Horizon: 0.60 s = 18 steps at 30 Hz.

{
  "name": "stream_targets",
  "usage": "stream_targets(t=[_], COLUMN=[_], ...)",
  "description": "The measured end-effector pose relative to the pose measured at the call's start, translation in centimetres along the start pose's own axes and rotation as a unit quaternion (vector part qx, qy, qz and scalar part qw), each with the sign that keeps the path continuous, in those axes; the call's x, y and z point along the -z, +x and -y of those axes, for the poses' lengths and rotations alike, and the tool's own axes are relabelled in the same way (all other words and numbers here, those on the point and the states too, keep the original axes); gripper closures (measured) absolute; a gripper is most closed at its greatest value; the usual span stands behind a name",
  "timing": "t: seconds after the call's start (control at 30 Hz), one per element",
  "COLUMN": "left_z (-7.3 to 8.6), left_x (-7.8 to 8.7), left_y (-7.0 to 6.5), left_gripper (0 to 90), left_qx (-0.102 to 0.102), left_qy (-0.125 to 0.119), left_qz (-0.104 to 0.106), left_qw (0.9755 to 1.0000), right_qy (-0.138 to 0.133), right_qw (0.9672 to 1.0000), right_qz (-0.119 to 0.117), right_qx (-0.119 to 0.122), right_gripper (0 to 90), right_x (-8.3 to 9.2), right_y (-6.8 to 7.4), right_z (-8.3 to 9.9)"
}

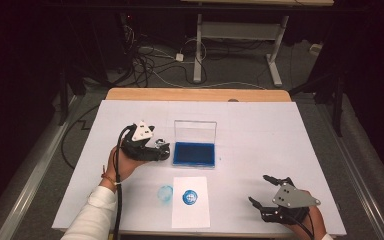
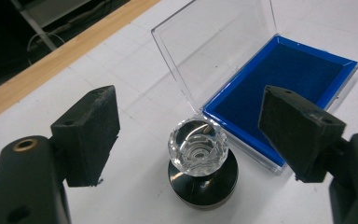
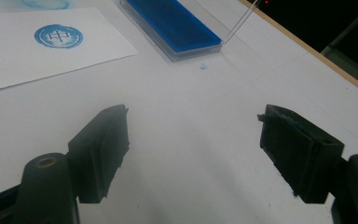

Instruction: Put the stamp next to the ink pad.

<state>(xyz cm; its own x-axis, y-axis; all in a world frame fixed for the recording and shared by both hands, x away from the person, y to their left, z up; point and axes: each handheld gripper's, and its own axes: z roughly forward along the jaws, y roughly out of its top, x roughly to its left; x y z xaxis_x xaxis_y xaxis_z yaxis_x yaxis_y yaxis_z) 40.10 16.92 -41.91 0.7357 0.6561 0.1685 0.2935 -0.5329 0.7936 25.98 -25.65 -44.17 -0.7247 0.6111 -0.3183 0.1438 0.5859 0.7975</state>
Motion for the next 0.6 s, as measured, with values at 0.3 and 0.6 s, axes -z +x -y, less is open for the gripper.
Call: stream_targets(t=[0.3, 0.6], left_z=[-0.3, -0.3], left_x=[0.5, 1.6], left_y=[-0.9, -1.8], left_gripper=[19.6, 19.5], left_qx=[-0.023, -0.036], left_qy=[-0.005, -0.032], left_qz=[-0.008, -0.008], left_qw=[0.9997, 0.9988], right_qy=[-0.012, -0.009], right_qw=[0.9998, 0.9998], right_qz=[0.015, 0.013], right_qx=[-0.007, -0.007], right_gripper=[23.9, 24.1], right_x=[0.4, 0.2], right_y=[-0.3, -0.1], right_z=[0.0, 0.1])
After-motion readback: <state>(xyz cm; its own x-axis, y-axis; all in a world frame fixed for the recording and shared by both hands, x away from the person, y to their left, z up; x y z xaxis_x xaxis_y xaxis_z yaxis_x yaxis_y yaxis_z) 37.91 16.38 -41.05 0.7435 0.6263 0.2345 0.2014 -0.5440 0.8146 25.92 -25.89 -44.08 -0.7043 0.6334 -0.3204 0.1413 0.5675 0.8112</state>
